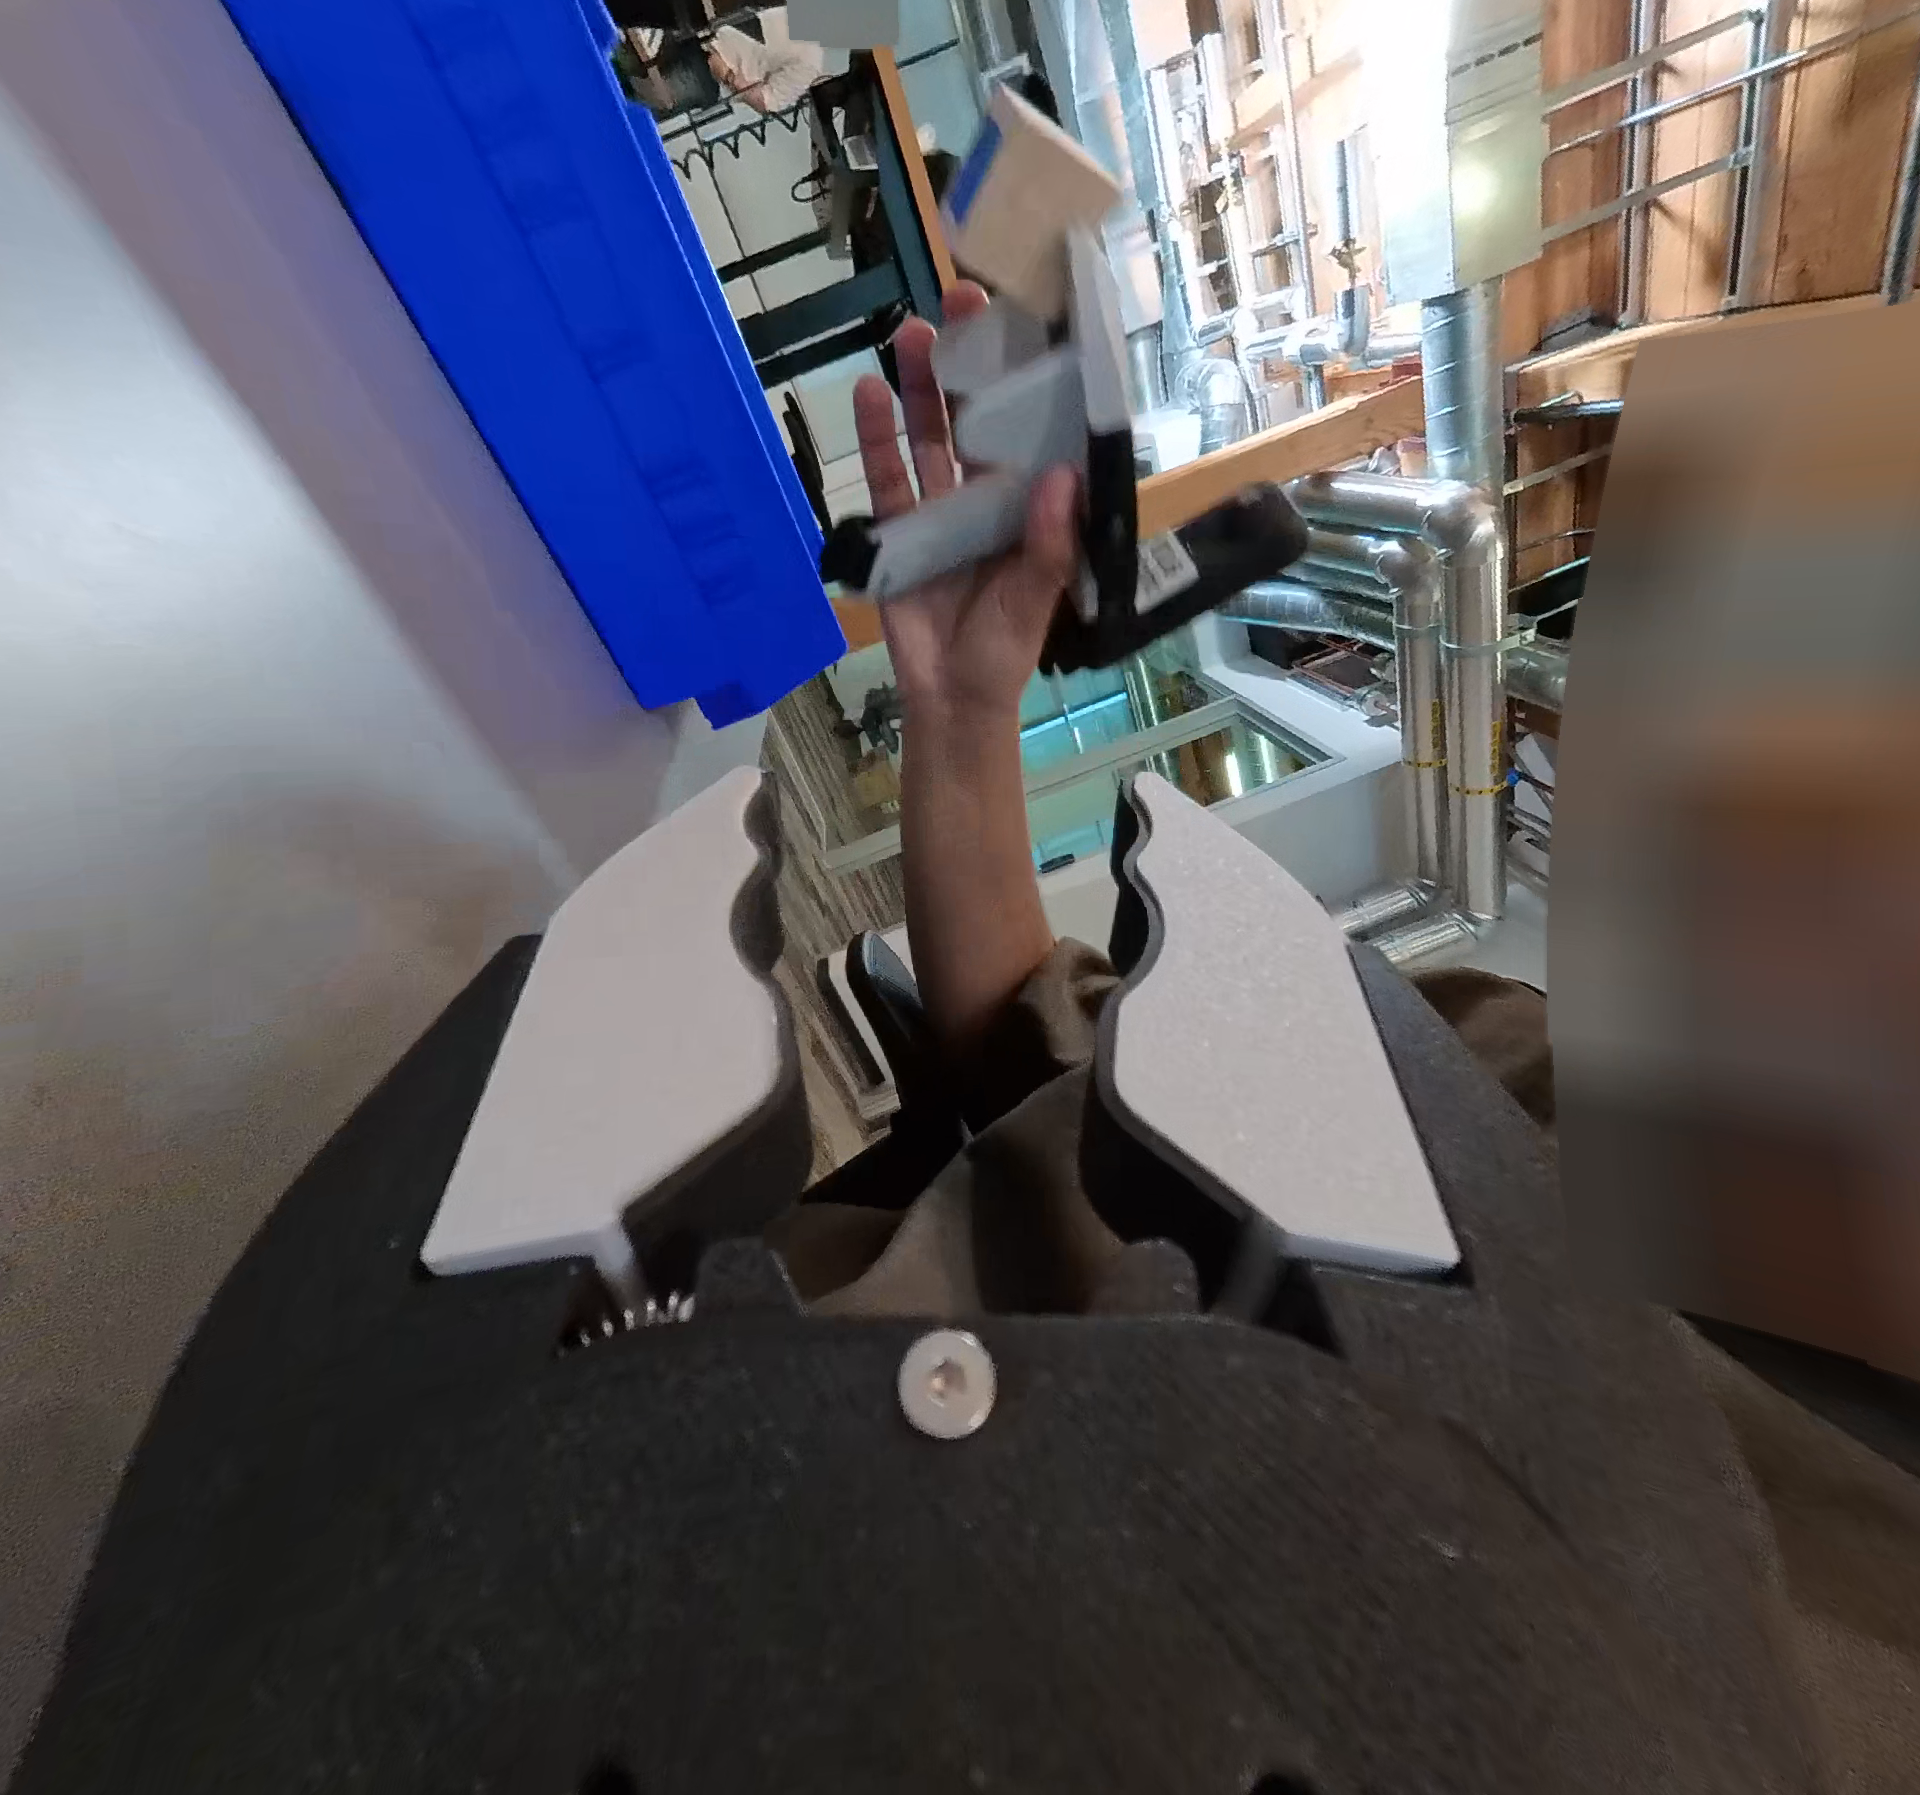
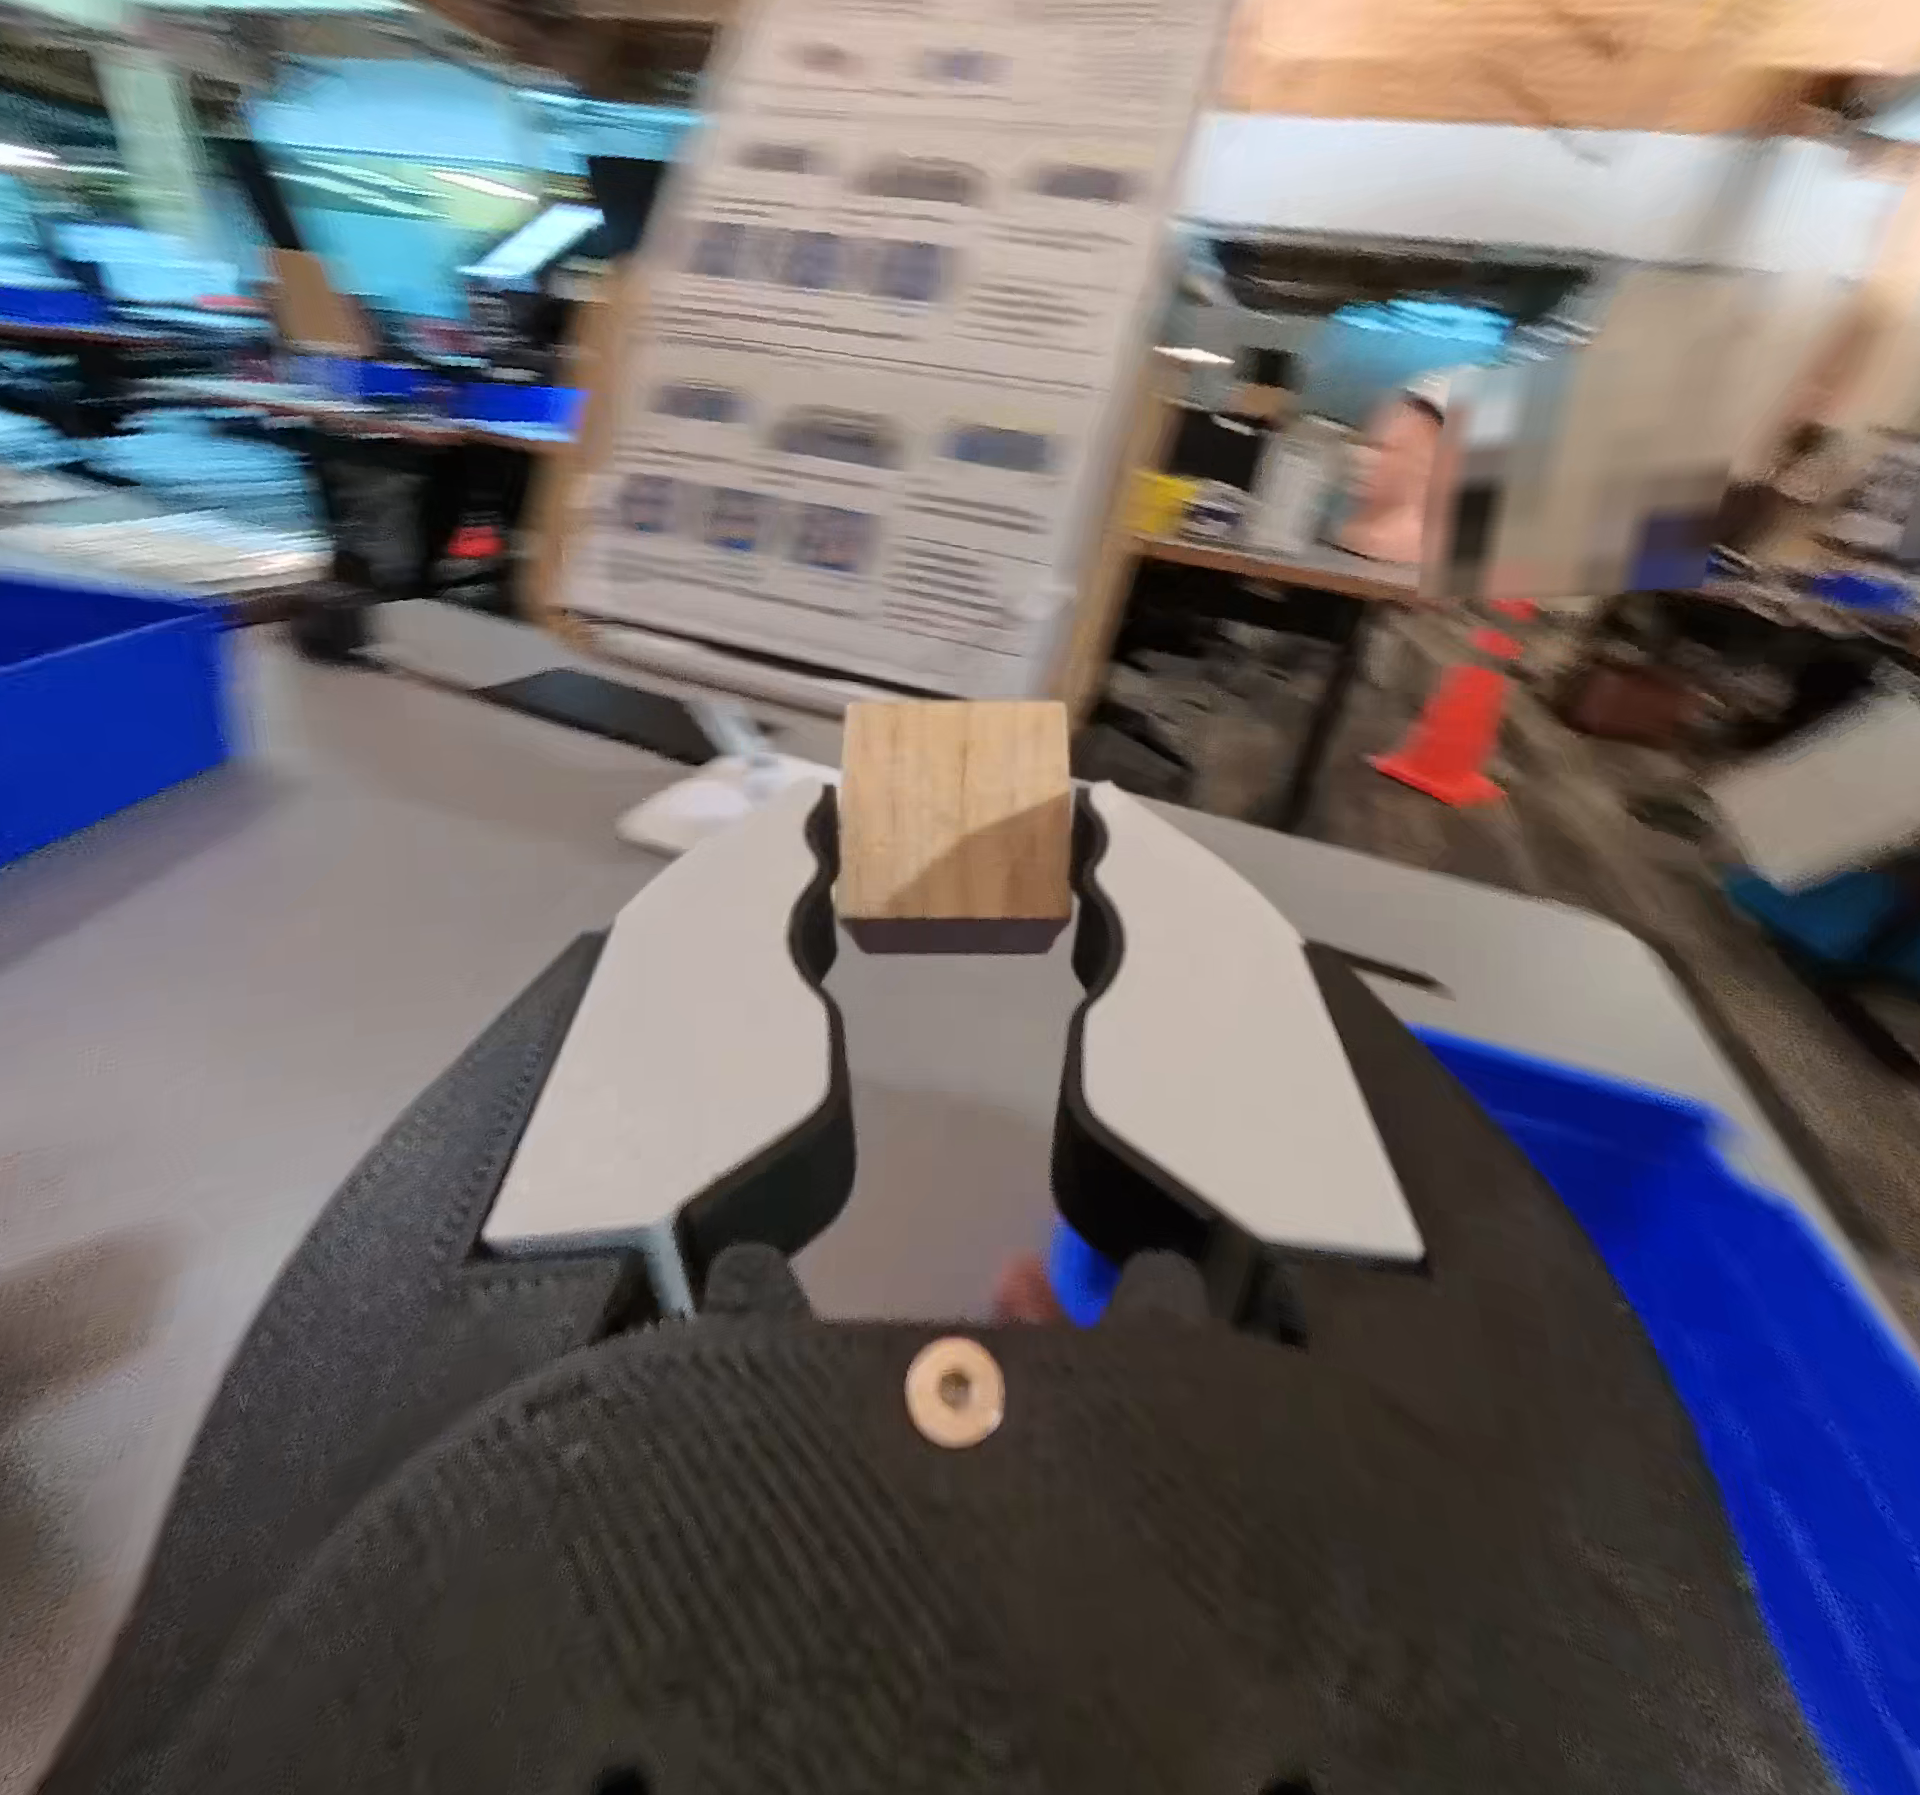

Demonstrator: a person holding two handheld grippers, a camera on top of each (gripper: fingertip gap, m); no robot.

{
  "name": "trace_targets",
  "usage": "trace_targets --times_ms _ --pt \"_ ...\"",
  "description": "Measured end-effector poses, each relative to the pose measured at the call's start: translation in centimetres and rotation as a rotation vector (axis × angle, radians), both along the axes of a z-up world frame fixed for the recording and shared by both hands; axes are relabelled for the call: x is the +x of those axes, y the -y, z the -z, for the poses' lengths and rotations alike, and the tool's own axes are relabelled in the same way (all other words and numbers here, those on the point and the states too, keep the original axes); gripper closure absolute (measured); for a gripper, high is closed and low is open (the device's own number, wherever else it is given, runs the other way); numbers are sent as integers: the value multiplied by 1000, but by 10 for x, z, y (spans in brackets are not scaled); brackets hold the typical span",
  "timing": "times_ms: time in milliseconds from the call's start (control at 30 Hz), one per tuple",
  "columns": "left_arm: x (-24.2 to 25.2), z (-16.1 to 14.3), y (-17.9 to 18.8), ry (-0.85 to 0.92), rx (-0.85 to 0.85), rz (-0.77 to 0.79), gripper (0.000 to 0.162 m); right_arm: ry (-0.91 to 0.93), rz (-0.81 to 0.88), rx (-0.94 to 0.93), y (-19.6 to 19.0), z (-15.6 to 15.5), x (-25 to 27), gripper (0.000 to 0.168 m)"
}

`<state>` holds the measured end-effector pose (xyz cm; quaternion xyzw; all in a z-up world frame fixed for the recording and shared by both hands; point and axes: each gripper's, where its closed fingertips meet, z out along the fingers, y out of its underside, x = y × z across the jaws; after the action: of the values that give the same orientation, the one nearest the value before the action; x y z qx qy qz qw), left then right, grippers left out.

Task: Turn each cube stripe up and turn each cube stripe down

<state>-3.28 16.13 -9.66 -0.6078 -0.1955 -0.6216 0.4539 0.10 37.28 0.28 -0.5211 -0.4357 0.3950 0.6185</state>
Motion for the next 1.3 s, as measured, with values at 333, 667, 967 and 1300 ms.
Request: trace_targets --times_ms 333,667,967,1300 --pt "17 8 2 -87 -17 58 101 294 386 -361 -190 93 45 124" --pt "15 14 -2 -57 -30 62 102 590 443 -386 -219 178 25 124" --pt "10 19 -2 -66 -45 59 103 520 453 -397 -222 151 34 121" --pt "-5 17 1 -11 -40 12 104 440 355 -187 -96 80 107 149"
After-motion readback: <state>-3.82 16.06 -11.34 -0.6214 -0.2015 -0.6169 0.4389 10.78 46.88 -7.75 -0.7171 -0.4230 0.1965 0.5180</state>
